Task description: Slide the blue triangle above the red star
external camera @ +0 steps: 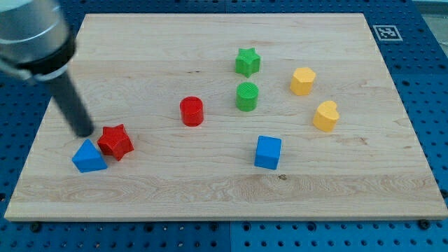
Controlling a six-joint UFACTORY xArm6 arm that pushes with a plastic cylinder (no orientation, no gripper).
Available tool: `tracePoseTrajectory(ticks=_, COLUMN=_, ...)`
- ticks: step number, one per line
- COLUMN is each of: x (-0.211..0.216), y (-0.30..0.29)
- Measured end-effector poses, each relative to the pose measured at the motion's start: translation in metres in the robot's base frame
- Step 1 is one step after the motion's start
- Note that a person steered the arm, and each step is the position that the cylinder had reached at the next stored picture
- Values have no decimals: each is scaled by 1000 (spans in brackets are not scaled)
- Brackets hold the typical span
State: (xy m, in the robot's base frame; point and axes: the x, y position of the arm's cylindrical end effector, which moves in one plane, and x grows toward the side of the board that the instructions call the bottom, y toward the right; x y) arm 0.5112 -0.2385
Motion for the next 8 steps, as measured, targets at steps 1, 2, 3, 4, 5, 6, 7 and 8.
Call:
tracePoseTrajectory(ticks=1, x=73, y=-12)
tracePoseTrajectory(ticks=2, x=92, y=26)
tracePoseTrajectory(ticks=3, x=62, y=45)
tracePoseTrajectory(ticks=4, x=39, y=29)
tracePoseTrajectory(ticks=5, x=25, y=7)
tracePoseTrajectory(ticks=6, x=16, y=4)
tracePoseTrajectory(ticks=7, x=1, y=4)
tracePoseTrajectory(ticks=8, x=-18, y=4)
